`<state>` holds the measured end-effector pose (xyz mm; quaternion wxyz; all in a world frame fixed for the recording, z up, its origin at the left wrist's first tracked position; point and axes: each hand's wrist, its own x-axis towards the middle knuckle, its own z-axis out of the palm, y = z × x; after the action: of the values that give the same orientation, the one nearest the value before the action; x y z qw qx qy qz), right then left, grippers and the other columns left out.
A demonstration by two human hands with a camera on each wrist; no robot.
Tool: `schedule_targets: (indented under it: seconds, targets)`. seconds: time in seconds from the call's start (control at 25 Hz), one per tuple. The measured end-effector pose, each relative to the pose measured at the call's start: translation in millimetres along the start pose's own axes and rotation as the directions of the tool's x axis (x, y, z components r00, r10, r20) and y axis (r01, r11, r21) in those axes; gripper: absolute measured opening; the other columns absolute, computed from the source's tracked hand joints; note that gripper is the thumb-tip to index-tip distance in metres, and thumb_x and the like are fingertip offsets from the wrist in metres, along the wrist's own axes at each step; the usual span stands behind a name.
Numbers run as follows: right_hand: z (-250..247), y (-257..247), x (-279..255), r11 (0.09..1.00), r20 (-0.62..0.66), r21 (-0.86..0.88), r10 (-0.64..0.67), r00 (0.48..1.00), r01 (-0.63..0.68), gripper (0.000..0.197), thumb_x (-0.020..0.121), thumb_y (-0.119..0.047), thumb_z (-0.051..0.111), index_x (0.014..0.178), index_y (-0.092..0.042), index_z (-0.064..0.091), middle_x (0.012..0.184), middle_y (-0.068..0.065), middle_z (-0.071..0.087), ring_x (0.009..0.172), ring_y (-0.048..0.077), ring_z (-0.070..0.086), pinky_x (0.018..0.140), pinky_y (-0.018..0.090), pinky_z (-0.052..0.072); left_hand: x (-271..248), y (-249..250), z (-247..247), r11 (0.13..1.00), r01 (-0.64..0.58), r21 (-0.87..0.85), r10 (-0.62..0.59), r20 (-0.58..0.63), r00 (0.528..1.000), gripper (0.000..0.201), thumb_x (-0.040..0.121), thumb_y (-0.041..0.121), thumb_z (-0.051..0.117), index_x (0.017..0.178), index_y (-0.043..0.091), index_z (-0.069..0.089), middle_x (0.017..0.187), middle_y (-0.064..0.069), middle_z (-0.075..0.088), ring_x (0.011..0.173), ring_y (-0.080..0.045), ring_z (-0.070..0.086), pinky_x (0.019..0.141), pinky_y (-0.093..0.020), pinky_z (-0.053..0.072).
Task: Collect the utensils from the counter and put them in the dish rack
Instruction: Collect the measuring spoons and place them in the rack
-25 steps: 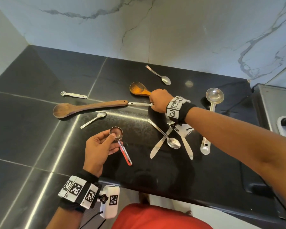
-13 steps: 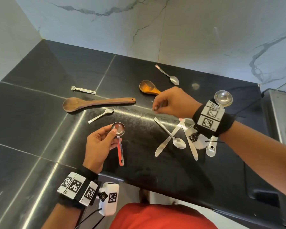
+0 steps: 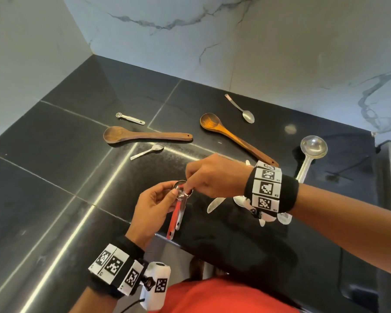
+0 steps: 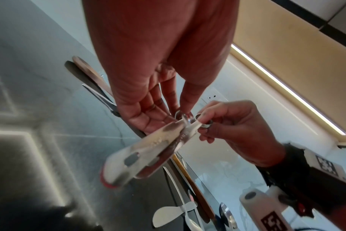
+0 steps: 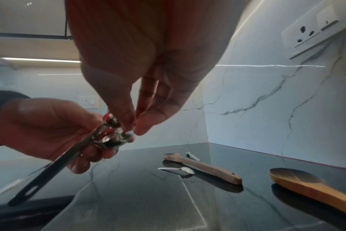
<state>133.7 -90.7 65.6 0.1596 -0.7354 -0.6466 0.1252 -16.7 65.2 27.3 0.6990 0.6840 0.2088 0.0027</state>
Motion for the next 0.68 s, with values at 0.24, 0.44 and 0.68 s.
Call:
schedule_targets:
  seconds: [0.24,0.44,0.68]
  targets:
    - [15.0,-0.3,-10.0,0.999,0.012,0.05,-0.009,1.0,0.008,0.026,0.093,-0.018,0.056,0.104,-0.022,0.079,0.095,-0.004,0.065,0.07,0.012,0.059,0.059,0.025,0.047,-21.8,-6.1,18.8,0.992,0.079,-0.096,-0.083,-0.041,0.996,0.028,0.091,0.002,0.064,0.117,0.011,0.066,0.102,-0.015,0.076,0.087,-0.02,0.073,0.084,-0.034,0.06]
    - [18.9,-5.9,2.0,0.996,0.047,0.088,0.0,0.999,-0.004,0.029,0.089,-0.016,0.051,0.092,-0.02,0.08,0.085,-0.006,0.061,0.069,0.01,0.055,0.061,0.029,0.048,-21.8,-11.0,29.6,0.988,0.11,-0.111,-0.121,-0.104,0.987,0.025,0.088,0.008,0.07,0.112,0.011,0.067,0.093,-0.009,0.078,0.081,-0.015,0.074,0.08,-0.031,0.059]
    - [7.2,-5.5,36.3,0.988,0.107,0.143,0.042,0.993,-0.057,0.026,0.084,-0.012,0.057,0.092,-0.021,0.08,0.088,-0.008,0.068,0.078,0.006,0.058,0.072,0.027,0.052,-4.5,-5.7,3.2,0.985,0.149,-0.085,-0.16,-0.13,0.979,0.016,0.091,0.013,0.068,0.106,0.014,0.07,0.089,-0.007,0.08,0.076,-0.018,0.076,0.07,-0.026,0.059]
